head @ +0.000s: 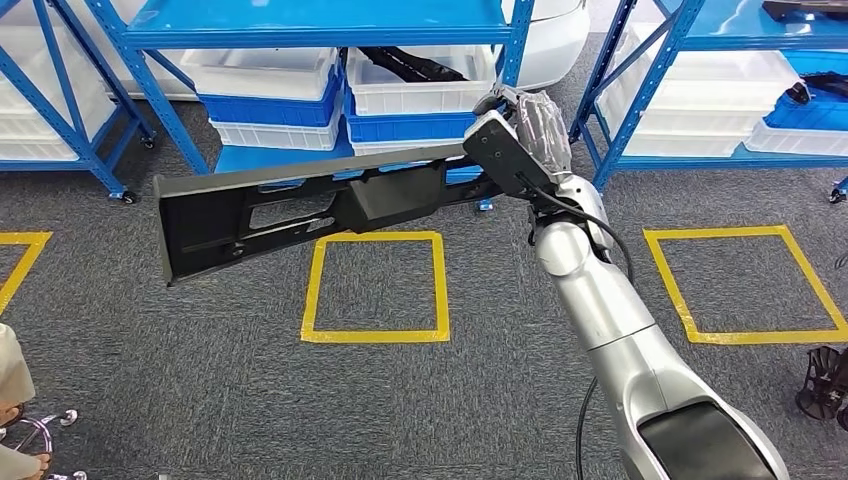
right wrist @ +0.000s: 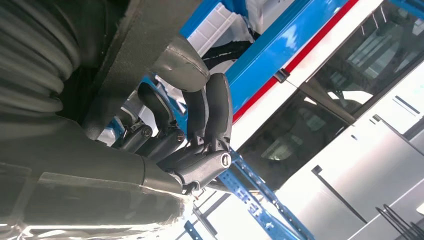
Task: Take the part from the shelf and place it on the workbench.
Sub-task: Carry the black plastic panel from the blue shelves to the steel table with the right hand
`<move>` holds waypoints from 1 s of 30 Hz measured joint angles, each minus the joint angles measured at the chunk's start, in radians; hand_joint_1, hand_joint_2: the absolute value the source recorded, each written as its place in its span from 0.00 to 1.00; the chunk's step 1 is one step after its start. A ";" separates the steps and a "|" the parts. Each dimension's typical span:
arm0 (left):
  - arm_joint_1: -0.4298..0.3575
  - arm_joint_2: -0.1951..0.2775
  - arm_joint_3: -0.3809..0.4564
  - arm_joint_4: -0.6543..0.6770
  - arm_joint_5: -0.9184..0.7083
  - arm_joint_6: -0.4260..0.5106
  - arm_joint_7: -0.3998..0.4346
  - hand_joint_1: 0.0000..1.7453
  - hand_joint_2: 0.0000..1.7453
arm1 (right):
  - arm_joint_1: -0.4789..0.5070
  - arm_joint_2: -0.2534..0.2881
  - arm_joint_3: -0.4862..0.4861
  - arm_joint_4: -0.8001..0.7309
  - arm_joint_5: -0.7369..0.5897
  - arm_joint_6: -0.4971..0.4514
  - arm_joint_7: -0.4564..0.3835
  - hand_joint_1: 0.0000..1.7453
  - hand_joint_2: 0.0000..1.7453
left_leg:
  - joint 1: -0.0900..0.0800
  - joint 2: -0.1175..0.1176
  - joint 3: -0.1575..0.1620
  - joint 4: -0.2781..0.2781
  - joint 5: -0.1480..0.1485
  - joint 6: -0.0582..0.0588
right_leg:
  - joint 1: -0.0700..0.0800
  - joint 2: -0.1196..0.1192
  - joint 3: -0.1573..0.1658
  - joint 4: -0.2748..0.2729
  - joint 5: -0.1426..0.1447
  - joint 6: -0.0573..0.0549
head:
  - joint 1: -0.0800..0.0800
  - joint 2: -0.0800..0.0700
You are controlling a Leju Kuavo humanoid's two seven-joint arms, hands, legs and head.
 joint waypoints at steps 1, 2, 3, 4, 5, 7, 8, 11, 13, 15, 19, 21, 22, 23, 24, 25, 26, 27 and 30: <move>0.000 0.000 0.000 0.000 0.000 0.000 0.000 0.00 0.00 | 0.000 0.000 0.000 0.000 0.000 0.000 0.000 1.00 1.00 | -0.005 0.000 -0.002 0.000 0.001 0.002 | -0.001 0.000 -0.003 0.000 0.002 0.004 | 0.000 0.000; 0.000 0.000 0.001 0.000 0.000 0.000 0.000 0.00 0.00 | 0.000 0.001 0.000 0.000 0.000 0.000 0.000 1.00 1.00 | -0.008 -0.001 -0.004 0.000 0.003 0.006 | -0.003 -0.001 -0.004 -0.001 0.004 0.007 | 0.000 0.000; 0.000 0.000 0.001 0.000 0.001 0.001 0.000 0.00 0.00 | 0.000 0.001 0.000 0.000 0.000 0.000 0.001 1.00 1.00 | -0.010 -0.001 -0.006 0.000 0.004 0.008 | -0.005 -0.001 -0.006 -0.002 0.006 0.010 | 0.000 0.000; 0.000 0.000 0.001 0.000 0.001 0.001 0.000 0.00 0.00 | -0.001 0.001 0.000 0.000 0.000 0.000 0.001 1.00 1.00 | -0.012 -0.001 -0.008 0.000 0.005 0.011 | -0.006 -0.001 -0.008 -0.002 0.008 0.013 | 0.000 0.000; 0.000 0.001 0.001 0.000 0.001 0.001 0.000 0.00 0.00 | -0.001 0.001 0.000 0.000 0.000 0.000 0.001 1.00 1.00 | -0.013 0.000 -0.010 0.000 0.007 0.013 | -0.007 -0.001 -0.009 -0.003 0.010 0.015 | 0.000 0.000; 0.000 0.001 0.001 0.000 0.001 0.001 0.000 0.00 0.00 | -0.001 0.001 0.000 0.000 0.000 0.000 0.001 1.00 1.00 | -0.015 0.000 -0.012 0.000 0.009 0.017 | -0.009 -0.001 -0.012 -0.003 0.012 0.019 | 0.000 0.000; 0.000 0.001 0.002 0.000 0.001 0.001 0.000 0.00 0.00 | -0.001 0.001 0.000 0.000 0.000 0.000 0.001 1.00 1.00 | -0.016 -0.001 -0.013 0.000 0.011 0.019 | -0.010 -0.001 -0.012 -0.004 0.013 0.021 | 0.000 0.000; 0.000 0.000 0.002 0.000 0.001 0.001 0.000 0.00 0.00 | -0.001 0.001 0.000 0.000 0.000 0.000 0.001 1.00 1.00 | -0.017 0.000 -0.014 0.000 0.014 0.024 | -0.011 -0.001 -0.014 -0.004 0.017 0.026 | 0.000 0.000; 0.000 0.000 0.002 0.000 0.001 0.001 0.000 0.00 0.00 | -0.001 0.001 0.000 0.000 0.000 0.000 0.001 1.00 1.00 | -0.017 0.000 -0.016 0.000 0.016 0.026 | -0.011 -0.001 -0.016 -0.004 0.019 0.027 | 0.000 0.000; 0.000 0.000 0.002 0.000 0.001 0.001 0.000 0.00 0.00 | -0.001 0.001 0.000 0.000 0.000 0.000 0.001 1.00 1.00 | -0.017 0.000 -0.017 0.000 0.018 0.027 | -0.011 -0.001 -0.017 -0.004 0.021 0.027 | 0.000 0.000; 0.000 0.000 0.004 0.000 0.002 0.001 0.000 0.00 0.00 | -0.001 0.001 0.000 0.000 0.003 0.001 0.002 1.00 1.00 | -0.016 0.000 -0.018 0.000 0.021 0.028 | -0.011 -0.001 -0.019 -0.004 0.024 0.027 | 0.000 0.000; 0.000 0.000 0.004 0.000 0.004 0.001 -0.001 0.00 0.00 | -0.003 0.002 0.000 0.000 0.009 0.001 0.005 1.00 1.00 | -0.016 0.000 -0.018 0.000 0.022 0.028 | -0.011 -0.001 -0.019 -0.004 0.025 0.026 | 0.000 0.000; 0.000 0.000 0.005 0.000 0.005 0.001 -0.002 0.00 0.00 | -0.005 0.003 0.000 0.000 0.014 0.000 0.008 1.00 1.00 | -0.016 0.000 -0.018 0.000 0.022 0.028 | -0.011 -0.001 -0.020 -0.004 0.025 0.026 | 0.000 0.000; 0.000 0.001 0.005 0.000 0.006 0.001 -0.002 0.00 0.00 | -0.006 0.005 0.000 0.000 0.023 -0.001 0.012 1.00 1.00 | -0.017 0.000 -0.019 0.002 0.022 0.029 | -0.013 -0.001 -0.020 -0.004 0.026 0.027 | 0.000 0.000; 0.000 0.001 0.005 0.000 0.007 0.001 -0.002 0.00 0.00 | -0.007 0.006 0.000 0.000 0.034 -0.003 0.016 1.00 1.00 | -0.017 0.000 -0.021 0.004 0.022 0.030 | -0.016 -0.001 -0.020 -0.005 0.027 0.029 | 0.000 0.000; 0.000 0.001 0.005 0.000 0.008 0.001 -0.003 0.00 0.00 | -0.008 0.007 0.001 0.000 0.045 -0.005 0.020 1.00 1.00 | -0.018 0.000 -0.023 0.005 0.021 0.032 | -0.019 -0.001 -0.021 -0.006 0.029 0.031 | 0.000 0.000; 0.000 0.002 0.005 0.000 0.009 0.001 -0.003 0.00 0.00 | -0.010 0.009 0.002 0.000 0.055 -0.007 0.023 1.00 1.00 | -0.019 -0.001 -0.025 0.007 0.021 0.034 | -0.023 -0.001 -0.022 -0.007 0.030 0.033 | 0.000 0.000; 0.000 0.002 0.005 0.000 0.010 0.001 -0.004 0.00 0.00 | -0.011 0.010 0.003 0.000 0.061 -0.008 0.025 1.00 1.00 | -0.018 -0.001 -0.026 0.006 0.022 0.036 | -0.023 -0.001 -0.022 -0.008 0.031 0.035 | -0.001 0.000; 0.000 0.003 0.005 0.000 0.012 0.001 -0.006 0.00 0.00 | -0.016 0.015 0.004 0.000 0.071 -0.010 0.027 1.00 1.00 | -0.008 -0.002 -0.021 -0.016 0.036 0.049 | -0.018 -0.002 -0.042 0.026 0.008 0.034 | 0.000 0.000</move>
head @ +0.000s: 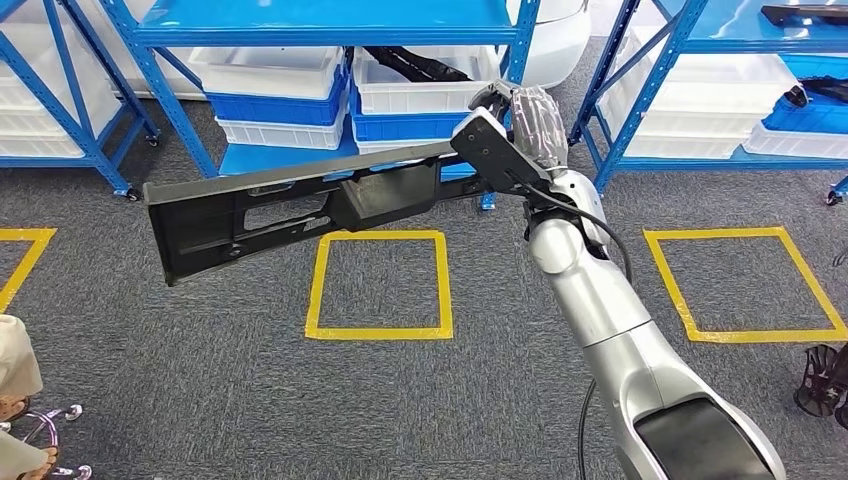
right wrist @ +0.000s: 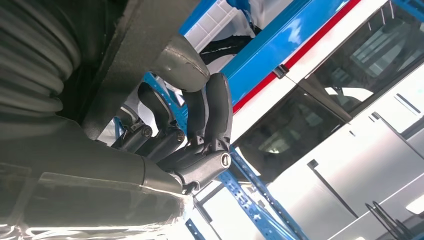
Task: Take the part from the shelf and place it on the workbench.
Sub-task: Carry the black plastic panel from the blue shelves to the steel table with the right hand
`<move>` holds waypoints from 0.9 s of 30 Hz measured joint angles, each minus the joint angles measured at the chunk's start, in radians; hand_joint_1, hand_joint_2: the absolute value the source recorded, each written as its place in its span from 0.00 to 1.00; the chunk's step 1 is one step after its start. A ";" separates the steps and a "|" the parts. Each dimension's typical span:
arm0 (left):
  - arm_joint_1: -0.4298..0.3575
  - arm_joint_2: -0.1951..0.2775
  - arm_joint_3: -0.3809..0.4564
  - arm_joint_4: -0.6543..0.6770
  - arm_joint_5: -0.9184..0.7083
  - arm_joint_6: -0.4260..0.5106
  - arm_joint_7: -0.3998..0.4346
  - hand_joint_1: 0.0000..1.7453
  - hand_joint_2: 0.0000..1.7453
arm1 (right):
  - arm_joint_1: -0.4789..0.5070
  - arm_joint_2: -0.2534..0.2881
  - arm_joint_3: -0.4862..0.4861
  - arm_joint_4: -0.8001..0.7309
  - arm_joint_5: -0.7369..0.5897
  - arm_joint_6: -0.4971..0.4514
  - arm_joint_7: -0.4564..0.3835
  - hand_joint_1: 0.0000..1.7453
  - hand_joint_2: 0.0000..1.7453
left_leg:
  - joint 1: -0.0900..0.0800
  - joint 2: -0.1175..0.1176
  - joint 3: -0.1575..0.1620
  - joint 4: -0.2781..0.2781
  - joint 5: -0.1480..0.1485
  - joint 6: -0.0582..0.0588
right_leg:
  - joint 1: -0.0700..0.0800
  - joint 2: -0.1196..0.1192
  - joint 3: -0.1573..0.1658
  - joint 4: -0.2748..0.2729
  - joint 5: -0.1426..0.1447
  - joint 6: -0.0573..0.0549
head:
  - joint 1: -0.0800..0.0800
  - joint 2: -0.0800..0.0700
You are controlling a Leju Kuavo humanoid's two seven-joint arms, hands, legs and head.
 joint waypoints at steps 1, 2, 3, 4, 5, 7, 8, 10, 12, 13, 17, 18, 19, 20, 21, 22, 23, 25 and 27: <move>0.000 0.000 0.000 0.000 0.000 0.000 -0.001 0.00 0.00 | -0.001 0.000 0.000 0.000 0.003 -0.001 0.001 1.00 1.00 | 0.004 0.000 0.001 -0.007 0.005 0.005 | 0.001 0.001 -0.021 0.046 -0.026 -0.005 | 0.001 0.000; 0.000 0.000 0.000 0.000 0.000 0.000 -0.001 0.00 0.00 | 0.000 0.000 -0.001 -0.001 0.007 -0.002 0.003 1.00 1.00 | 0.003 -0.002 -0.001 -0.008 0.008 0.006 | -0.001 0.001 -0.050 0.110 -0.059 -0.010 | 0.001 0.000; 0.000 0.001 0.000 0.000 0.000 0.000 -0.002 0.00 0.00 | 0.003 0.000 -0.001 -0.002 0.011 -0.002 0.006 1.00 1.00 | 0.004 -0.004 -0.004 -0.008 0.010 0.007 | -0.002 0.002 -0.079 0.179 -0.090 -0.013 | 0.001 0.000; 0.000 0.001 0.000 0.000 0.000 0.000 -0.002 0.00 0.00 | 0.007 0.000 -0.001 -0.003 0.016 -0.003 0.010 1.00 1.00 | 0.004 -0.008 -0.007 -0.008 0.011 0.005 | -0.003 0.002 -0.101 0.232 -0.110 -0.012 | 0.001 0.000; 0.001 0.001 0.000 0.000 0.000 0.001 -0.001 0.00 0.00 | 0.012 0.000 -0.002 -0.005 0.021 -0.002 0.014 1.00 1.00 | 0.004 -0.014 -0.010 -0.007 0.014 0.003 | -0.004 0.002 -0.106 0.250 -0.114 -0.007 | 0.001 0.000; 0.001 0.001 0.000 0.000 -0.001 0.006 0.002 0.00 0.00 | 0.020 0.000 -0.003 -0.011 0.031 -0.002 0.020 1.00 1.00 | 0.007 -0.027 -0.017 -0.003 0.019 -0.006 | -0.008 0.005 -0.056 0.168 -0.080 0.010 | 0.002 0.000; 0.001 0.001 0.000 0.000 -0.002 0.009 0.003 0.00 0.00 | 0.022 0.000 -0.004 -0.016 0.035 -0.001 0.022 1.00 1.00 | 0.008 -0.032 -0.022 0.001 0.021 -0.011 | -0.012 0.014 -0.018 0.097 -0.059 0.017 | 0.002 0.000; 0.001 0.003 0.000 0.000 -0.003 0.012 0.005 0.00 0.00 | 0.023 0.002 -0.006 -0.025 0.041 0.001 0.024 1.00 1.00 | 0.007 -0.043 -0.033 0.010 0.025 -0.024 | -0.013 0.028 0.031 0.003 -0.029 0.012 | 0.001 0.000; 0.005 0.006 0.000 -0.001 -0.003 0.015 0.006 0.00 0.00 | 0.026 0.004 -0.009 -0.032 0.046 0.003 0.027 1.00 1.00 | 0.006 -0.052 -0.041 0.011 0.033 -0.037 | -0.005 0.027 0.035 -0.007 -0.019 -0.006 | 0.001 0.000; 0.010 0.006 0.000 0.000 -0.003 0.017 0.007 0.00 0.00 | 0.028 0.005 -0.010 -0.036 0.048 0.004 0.029 1.00 1.00 | 0.009 -0.053 -0.044 0.010 0.036 -0.041 | -0.006 0.021 0.032 -0.006 -0.015 -0.015 | 0.000 0.000; 0.019 0.007 0.000 0.000 -0.003 0.018 0.007 0.00 0.00 | 0.030 0.011 -0.011 -0.050 0.050 0.005 0.033 1.00 1.00 | 0.014 -0.009 -0.102 0.145 -0.053 -0.058 | -0.005 0.000 0.024 -0.007 -0.001 -0.044 | -0.004 0.000; 0.019 0.008 0.000 0.000 -0.003 0.018 0.007 0.00 0.00 | 0.031 0.011 -0.011 -0.052 0.050 0.005 0.033 1.00 1.00 | 0.014 -0.003 -0.131 0.217 -0.089 -0.060 | -0.001 -0.007 0.021 -0.007 0.000 -0.048 | -0.004 0.000; 0.020 0.008 0.000 0.000 -0.003 0.018 0.007 0.00 0.00 | 0.032 0.011 -0.010 -0.052 0.051 0.005 0.033 1.00 1.00 | 0.014 0.000 -0.154 0.276 -0.114 -0.061 | 0.002 -0.014 0.018 -0.007 0.002 -0.051 | -0.004 0.000; 0.021 0.008 0.000 0.000 -0.003 0.018 0.007 0.00 0.00 | 0.035 0.011 -0.010 -0.052 0.051 0.005 0.033 1.00 1.00 | 0.014 0.001 -0.162 0.306 -0.124 -0.060 | 0.005 -0.022 0.015 -0.007 0.003 -0.053 | -0.004 0.000; 0.021 0.008 0.000 0.000 -0.002 0.018 0.007 0.00 0.00 | 0.037 0.011 -0.010 -0.053 0.051 0.005 0.033 1.00 1.00 | 0.014 0.002 -0.150 0.298 -0.118 -0.057 | 0.008 -0.030 0.014 -0.006 0.003 -0.054 | -0.004 0.000; 0.022 0.008 0.000 0.000 -0.002 0.018 0.007 0.00 0.00 | 0.038 0.011 -0.010 -0.054 0.052 0.005 0.034 1.00 1.00 | 0.013 0.006 -0.116 0.251 -0.097 -0.052 | 0.010 -0.038 0.013 -0.006 0.003 -0.054 | -0.004 0.000; 0.021 0.009 0.000 0.000 -0.001 0.019 0.007 0.00 0.00 | 0.038 0.012 -0.010 -0.057 0.053 0.006 0.034 1.00 1.00 | 0.010 0.021 -0.070 0.180 -0.075 -0.044 | 0.013 -0.045 0.014 -0.006 0.003 -0.053 | -0.004 0.000; 0.020 0.011 0.000 0.000 0.003 0.019 0.007 0.00 0.00 | 0.035 0.013 -0.011 -0.064 0.055 0.007 0.034 1.00 1.00 | -0.002 0.053 0.000 0.066 -0.051 -0.029 | 0.021 -0.059 0.014 -0.006 0.003 -0.052 | -0.003 0.000; 0.020 0.012 0.000 0.000 0.007 0.019 0.006 0.00 0.00 | 0.033 0.017 -0.011 -0.069 0.056 0.008 0.036 1.00 1.00 | -0.012 0.057 0.012 0.036 -0.053 -0.020 | 0.026 -0.075 0.013 -0.007 0.002 -0.050 | -0.003 0.000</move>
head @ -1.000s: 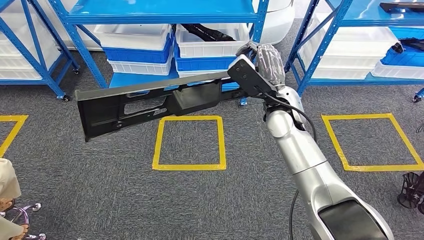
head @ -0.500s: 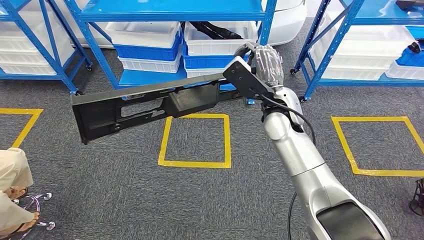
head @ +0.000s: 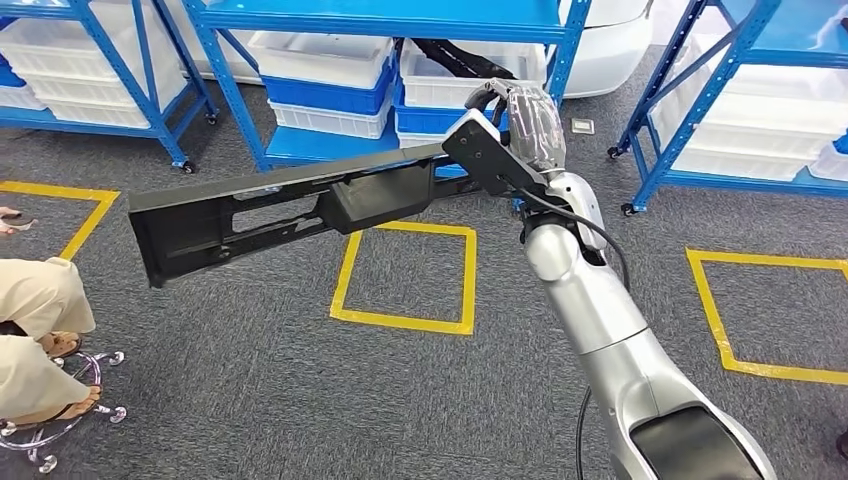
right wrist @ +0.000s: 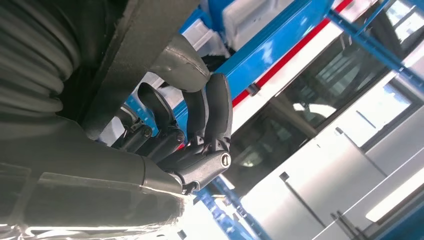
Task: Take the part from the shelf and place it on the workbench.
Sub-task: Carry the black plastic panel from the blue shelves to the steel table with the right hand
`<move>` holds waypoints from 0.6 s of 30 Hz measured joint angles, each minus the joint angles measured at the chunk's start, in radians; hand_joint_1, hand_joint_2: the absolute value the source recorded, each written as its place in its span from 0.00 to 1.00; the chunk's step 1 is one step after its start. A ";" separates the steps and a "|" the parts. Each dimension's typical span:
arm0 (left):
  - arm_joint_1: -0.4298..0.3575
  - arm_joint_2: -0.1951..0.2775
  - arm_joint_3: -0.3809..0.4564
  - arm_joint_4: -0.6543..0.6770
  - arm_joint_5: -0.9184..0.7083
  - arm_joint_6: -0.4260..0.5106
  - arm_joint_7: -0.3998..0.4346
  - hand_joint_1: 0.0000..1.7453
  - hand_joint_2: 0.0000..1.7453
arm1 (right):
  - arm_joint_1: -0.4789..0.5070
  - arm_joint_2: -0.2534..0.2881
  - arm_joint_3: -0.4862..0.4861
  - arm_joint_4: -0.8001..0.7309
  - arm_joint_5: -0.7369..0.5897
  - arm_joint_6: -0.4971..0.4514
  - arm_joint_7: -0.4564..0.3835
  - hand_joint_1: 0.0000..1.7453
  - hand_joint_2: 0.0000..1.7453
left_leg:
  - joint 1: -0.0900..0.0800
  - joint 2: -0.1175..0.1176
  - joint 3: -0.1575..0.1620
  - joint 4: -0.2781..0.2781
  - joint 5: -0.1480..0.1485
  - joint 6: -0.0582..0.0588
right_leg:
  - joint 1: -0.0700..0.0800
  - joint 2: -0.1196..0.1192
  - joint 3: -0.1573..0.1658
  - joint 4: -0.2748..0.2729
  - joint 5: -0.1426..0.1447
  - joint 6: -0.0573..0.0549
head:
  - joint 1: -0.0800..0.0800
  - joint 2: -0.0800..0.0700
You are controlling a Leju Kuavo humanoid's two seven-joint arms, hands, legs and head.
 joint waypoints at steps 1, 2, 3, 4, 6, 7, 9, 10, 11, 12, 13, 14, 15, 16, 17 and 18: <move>0.001 0.000 0.000 0.000 0.001 0.000 0.000 0.00 0.00 | 0.000 0.002 0.000 -0.002 0.000 0.000 0.002 1.00 1.00 | 0.000 -0.010 0.000 -0.004 0.004 0.006 | 0.000 -0.007 0.001 0.000 -0.001 0.003 | 0.000 0.000; 0.002 0.000 0.000 0.000 0.001 0.000 0.000 0.00 0.00 | 0.000 0.004 0.000 -0.003 0.000 0.000 0.003 1.00 1.00 | 0.002 -0.018 0.001 -0.010 0.009 0.010 | 0.000 -0.002 -0.002 0.004 -0.005 0.007 | 0.000 0.000; 0.003 0.000 0.000 0.000 0.001 -0.001 0.000 0.00 0.00 | -0.001 0.005 -0.001 -0.005 0.000 0.000 0.005 1.00 1.00 | 0.005 -0.026 0.002 -0.017 0.015 0.016 | -0.001 0.013 -0.010 0.019 -0.015 0.010 | 0.001 0.000; 0.004 -0.001 0.000 0.000 0.002 -0.001 0.001 0.00 0.00 | -0.001 0.006 -0.002 -0.007 0.000 0.000 0.006 1.00 1.00 | 0.009 -0.034 0.003 -0.023 0.020 0.021 | -0.003 0.033 -0.025 0.053 -0.034 0.010 | 0.002 0.000; 0.004 -0.001 0.000 0.000 0.002 -0.002 0.003 0.00 0.00 | 0.000 0.004 -0.005 -0.007 0.000 0.001 0.008 1.00 1.00 | 0.011 -0.051 -0.001 -0.026 0.026 0.027 | -0.008 0.067 -0.080 0.175 -0.089 0.007 | 0.004 0.000; 0.005 -0.002 0.000 0.000 0.002 -0.003 0.004 0.00 0.00 | 0.003 0.002 -0.006 -0.007 0.000 0.001 0.010 1.00 1.00 | 0.011 -0.061 -0.003 -0.025 0.027 0.028 | -0.011 0.072 -0.108 0.236 -0.112 0.007 | 0.005 0.000; 0.008 -0.002 0.000 0.000 0.002 -0.003 0.007 0.00 0.00 | 0.011 -0.001 -0.007 -0.007 0.000 0.001 0.013 1.00 1.00 | 0.012 -0.083 -0.006 -0.024 0.030 0.026 | -0.017 0.074 -0.126 0.278 -0.115 0.019 | 0.005 0.000; 0.010 -0.002 0.000 0.000 0.002 -0.003 0.008 0.00 0.00 | 0.013 -0.001 -0.007 -0.007 0.000 0.001 0.014 1.00 1.00 | 0.012 -0.094 -0.006 -0.024 0.031 0.025 | -0.021 0.076 -0.108 0.240 -0.094 0.030 | 0.004 0.000; 0.011 -0.003 0.000 0.001 0.002 -0.003 0.009 0.00 0.00 | 0.012 -0.002 -0.007 -0.007 0.001 0.001 0.015 1.00 1.00 | 0.013 -0.105 -0.007 -0.022 0.032 0.022 | -0.027 0.084 -0.076 0.173 -0.065 0.042 | 0.005 0.000; 0.012 -0.004 0.000 0.001 0.001 -0.003 0.010 0.00 0.00 | 0.011 -0.002 -0.008 -0.007 0.001 0.000 0.015 1.00 1.00 | 0.012 -0.114 -0.009 -0.018 0.032 0.017 | -0.031 0.097 -0.043 0.101 -0.040 0.050 | 0.005 0.000; 0.012 -0.004 0.000 0.001 0.000 -0.002 0.010 0.00 0.00 | 0.010 -0.002 -0.008 -0.009 0.001 0.000 0.015 1.00 1.00 | 0.012 -0.123 -0.012 -0.015 0.033 0.011 | -0.034 0.109 -0.016 0.044 -0.021 0.054 | 0.004 0.000; 0.013 -0.004 0.000 0.001 -0.001 -0.002 0.012 0.00 0.00 | 0.013 -0.002 -0.009 -0.012 0.001 -0.003 0.015 1.00 1.00 | 0.012 -0.131 -0.017 -0.014 0.034 0.004 | -0.034 0.118 -0.002 0.012 -0.012 0.052 | 0.004 0.000; 0.015 -0.004 0.000 0.001 -0.003 -0.001 0.015 0.00 0.00 | 0.019 -0.003 -0.010 -0.017 0.002 -0.006 0.014 1.00 1.00 | 0.014 -0.138 -0.020 -0.013 0.036 -0.003 | -0.031 0.119 0.002 0.002 -0.011 0.046 | 0.003 0.000; 0.019 -0.005 0.000 0.001 -0.006 0.000 0.017 0.00 0.00 | 0.029 -0.004 -0.010 -0.025 0.005 -0.011 0.013 1.00 1.00 | 0.018 -0.144 -0.023 -0.016 0.039 -0.010 | -0.030 0.112 0.004 0.001 -0.008 0.037 | 0.002 0.000; 0.024 -0.005 0.000 0.001 -0.012 0.000 0.021 0.00 0.00 | 0.042 -0.005 -0.011 -0.035 0.009 -0.019 0.012 1.00 1.00 | 0.021 -0.144 -0.026 -0.015 0.038 -0.016 | -0.030 0.105 0.005 -0.002 -0.005 0.030 | 0.003 0.000; 0.027 -0.006 0.000 0.001 -0.019 0.001 0.024 0.00 0.00 | 0.059 -0.006 -0.013 -0.050 0.015 -0.029 0.009 1.00 1.00 | 0.022 -0.133 -0.032 -0.004 0.030 -0.020 | -0.032 0.098 0.007 -0.005 -0.002 0.022 | 0.001 0.000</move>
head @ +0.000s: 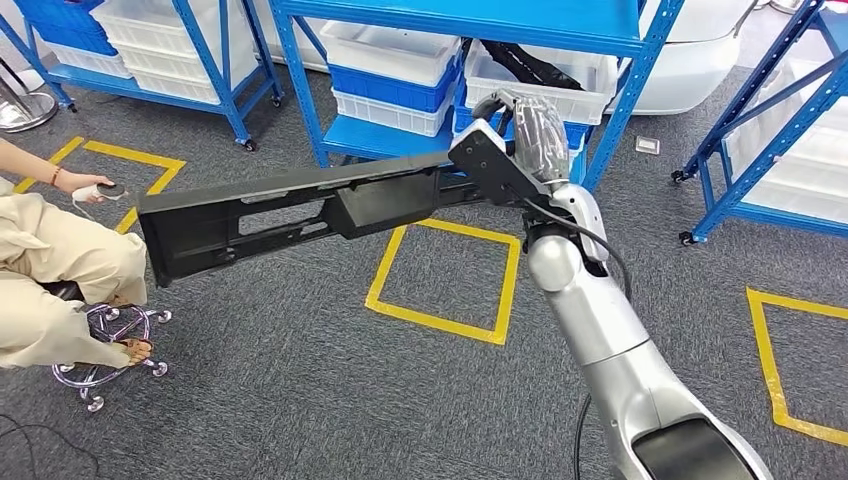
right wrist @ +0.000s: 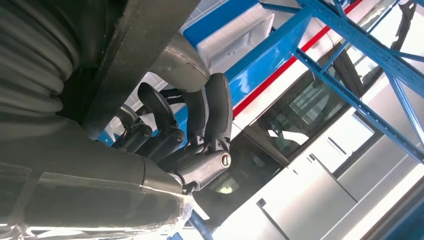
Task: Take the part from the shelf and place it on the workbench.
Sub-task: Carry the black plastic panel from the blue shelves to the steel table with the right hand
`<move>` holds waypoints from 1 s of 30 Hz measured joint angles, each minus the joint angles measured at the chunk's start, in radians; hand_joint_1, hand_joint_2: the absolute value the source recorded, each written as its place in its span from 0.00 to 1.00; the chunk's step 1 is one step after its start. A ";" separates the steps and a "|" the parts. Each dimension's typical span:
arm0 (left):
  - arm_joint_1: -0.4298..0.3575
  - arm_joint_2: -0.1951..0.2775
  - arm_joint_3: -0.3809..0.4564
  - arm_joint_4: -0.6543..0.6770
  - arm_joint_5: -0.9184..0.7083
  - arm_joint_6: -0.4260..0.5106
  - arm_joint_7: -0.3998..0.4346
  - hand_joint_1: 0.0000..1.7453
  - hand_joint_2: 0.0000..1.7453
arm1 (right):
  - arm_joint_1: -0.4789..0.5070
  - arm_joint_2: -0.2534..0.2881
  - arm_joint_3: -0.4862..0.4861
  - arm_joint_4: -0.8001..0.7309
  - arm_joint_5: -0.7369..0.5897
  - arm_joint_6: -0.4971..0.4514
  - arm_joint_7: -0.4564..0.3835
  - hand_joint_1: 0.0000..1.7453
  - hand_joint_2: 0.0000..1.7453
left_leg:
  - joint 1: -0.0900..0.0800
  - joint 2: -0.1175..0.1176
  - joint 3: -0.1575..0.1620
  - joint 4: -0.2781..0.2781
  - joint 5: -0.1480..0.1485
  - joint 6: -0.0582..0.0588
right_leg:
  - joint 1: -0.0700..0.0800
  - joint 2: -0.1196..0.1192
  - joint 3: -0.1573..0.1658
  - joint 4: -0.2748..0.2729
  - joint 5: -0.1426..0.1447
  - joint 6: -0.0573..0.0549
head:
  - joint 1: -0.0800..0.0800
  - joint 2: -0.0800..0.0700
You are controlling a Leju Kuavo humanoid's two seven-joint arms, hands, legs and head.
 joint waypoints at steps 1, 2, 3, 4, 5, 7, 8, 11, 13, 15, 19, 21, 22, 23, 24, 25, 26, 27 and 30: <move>0.001 -0.001 -0.001 0.000 -0.009 0.000 0.003 0.00 0.00 | 0.021 -0.001 -0.004 -0.017 0.006 -0.012 -0.002 1.00 1.00 | 0.001 0.018 -0.014 0.030 -0.019 -0.004 | -0.003 -0.008 0.002 -0.003 0.002 -0.007 | -0.003 0.000; -0.001 -0.002 -0.002 0.000 -0.020 0.001 0.007 0.00 0.00 | 0.045 -0.004 -0.010 -0.038 0.011 -0.026 -0.004 1.00 1.00 | 0.002 0.040 -0.037 0.080 -0.048 -0.007 | -0.003 -0.017 0.003 -0.004 0.003 -0.012 | -0.005 0.000; -0.004 -0.003 -0.005 0.001 -0.031 0.001 0.011 0.00 0.00 | 0.074 -0.007 -0.019 -0.059 0.015 -0.038 -0.005 1.00 1.00 | 0.003 0.059 -0.067 0.144 -0.080 -0.012 | -0.001 -0.026 0.003 -0.004 0.003 -0.016 | -0.007 0.000; -0.006 -0.004 -0.009 0.001 -0.042 0.000 0.016 0.00 0.00 | 0.107 -0.012 -0.030 -0.080 0.020 -0.048 -0.006 1.00 1.00 | 0.004 0.069 -0.096 0.206 -0.105 -0.015 | 0.001 -0.036 0.003 -0.004 0.002 -0.018 | -0.008 0.000; -0.008 -0.006 -0.014 0.001 -0.053 -0.004 0.022 0.00 0.00 | 0.143 -0.019 -0.042 -0.104 0.025 -0.058 -0.008 1.00 1.00 | 0.006 0.075 -0.115 0.247 -0.116 -0.018 | 0.003 -0.046 0.003 -0.004 0.001 -0.019 | -0.008 0.000; -0.015 -0.010 -0.027 0.001 -0.074 -0.019 0.034 0.00 0.00 | 0.229 -0.034 -0.072 -0.160 0.039 -0.075 -0.010 1.00 1.00 | 0.007 0.083 -0.099 0.221 -0.090 -0.018 | 0.004 -0.065 0.004 -0.004 -0.001 -0.019 | -0.008 0.000; -0.021 -0.012 -0.035 0.001 -0.086 -0.026 0.039 0.00 0.00 | 0.273 -0.042 -0.090 -0.192 0.047 -0.084 -0.011 1.00 1.00 | 0.007 0.092 -0.066 0.161 -0.062 -0.015 | 0.004 -0.074 0.005 -0.004 -0.003 -0.018 | -0.008 0.000; -0.046 -0.016 -0.066 0.001 -0.125 -0.026 0.060 0.00 0.00 | 0.403 -0.058 -0.149 -0.287 0.076 -0.107 -0.017 1.00 1.00 | -0.004 0.126 0.018 0.012 -0.024 -0.003 | 0.014 -0.098 0.007 -0.004 -0.010 -0.007 | -0.006 0.000; -0.058 -0.018 -0.083 0.001 -0.140 -0.016 0.072 0.00 0.00 | 0.481 -0.062 -0.181 -0.339 0.090 -0.114 -0.024 1.00 1.00 | -0.011 0.116 0.023 -0.001 -0.027 0.008 | 0.019 -0.112 0.013 -0.007 -0.013 0.004 | -0.003 0.000; -0.061 -0.022 -0.096 0.001 -0.150 -0.008 0.081 0.00 0.00 | 0.544 -0.064 -0.203 -0.381 0.099 -0.115 -0.029 1.00 1.00 | -0.010 0.100 0.033 -0.015 -0.022 0.022 | 0.019 -0.102 0.013 0.001 -0.024 0.014 | -0.001 0.000; -0.066 -0.026 -0.109 0.001 -0.159 -0.001 0.087 0.00 0.00 | 0.594 -0.067 -0.222 -0.417 0.106 -0.114 -0.031 1.00 1.00 | -0.006 0.087 0.043 -0.030 -0.011 0.042 | 0.017 -0.046 -0.016 0.072 -0.064 0.012 | -0.001 0.000; -0.066 -0.026 -0.111 0.001 -0.160 0.000 0.087 0.00 0.00 | 0.604 -0.068 -0.227 -0.423 0.106 -0.113 -0.031 1.00 1.00 | -0.007 0.082 0.042 -0.030 -0.011 0.042 | 0.016 -0.040 -0.039 0.116 -0.081 0.009 | 0.001 0.000; -0.064 -0.028 -0.113 0.001 -0.162 0.002 0.088 0.00 0.00 | 0.623 -0.074 -0.235 -0.432 0.105 -0.108 -0.031 1.00 1.00 | -0.007 0.066 0.042 -0.030 -0.010 0.043 | 0.014 -0.034 -0.060 0.153 -0.089 0.014 | 0.002 0.000; -0.062 -0.030 -0.115 0.001 -0.162 0.004 0.087 0.00 0.00 | 0.642 -0.081 -0.243 -0.442 0.104 -0.099 -0.031 1.00 1.00 | -0.006 0.047 0.041 -0.028 -0.010 0.042 | 0.010 -0.023 -0.062 0.150 -0.081 0.024 | 0.003 0.000; -0.059 -0.032 -0.117 0.001 -0.162 0.006 0.085 0.00 0.00 | 0.660 -0.090 -0.251 -0.453 0.101 -0.088 -0.032 1.00 1.00 | -0.007 0.025 0.039 -0.025 -0.009 0.039 | 0.004 -0.004 -0.055 0.127 -0.068 0.034 | 0.004 0.000; -0.056 -0.035 -0.117 0.001 -0.161 0.007 0.083 0.00 0.00 | 0.671 -0.098 -0.255 -0.462 0.098 -0.076 -0.033 1.00 1.00 | -0.009 0.006 0.036 -0.020 -0.010 0.035 | 0.000 0.009 -0.029 0.068 -0.040 0.042 | 0.004 0.000; -0.054 -0.037 -0.117 0.001 -0.159 0.006 0.079 0.00 0.00 | 0.671 -0.103 -0.256 -0.466 0.096 -0.067 -0.033 1.00 1.00 | -0.011 -0.004 0.033 -0.016 -0.011 0.029 | -0.003 0.020 -0.002 0.012 -0.019 0.042 | 0.004 0.000; -0.052 -0.037 -0.117 0.001 -0.158 0.004 0.075 0.00 0.00 | 0.670 -0.107 -0.256 -0.469 0.095 -0.059 -0.033 1.00 1.00 | -0.012 -0.012 0.030 -0.014 -0.011 0.022 | -0.002 0.024 0.005 -0.004 -0.014 0.035 | 0.003 0.000; -0.042 -0.037 -0.116 0.001 -0.152 -0.001 0.064 0.00 0.00 | 0.656 -0.117 -0.256 -0.477 0.093 -0.035 -0.030 1.00 1.00 | -0.008 -0.015 0.019 -0.006 -0.013 0.006 | -0.006 0.003 0.010 -0.007 -0.004 0.011 | 0.003 0.000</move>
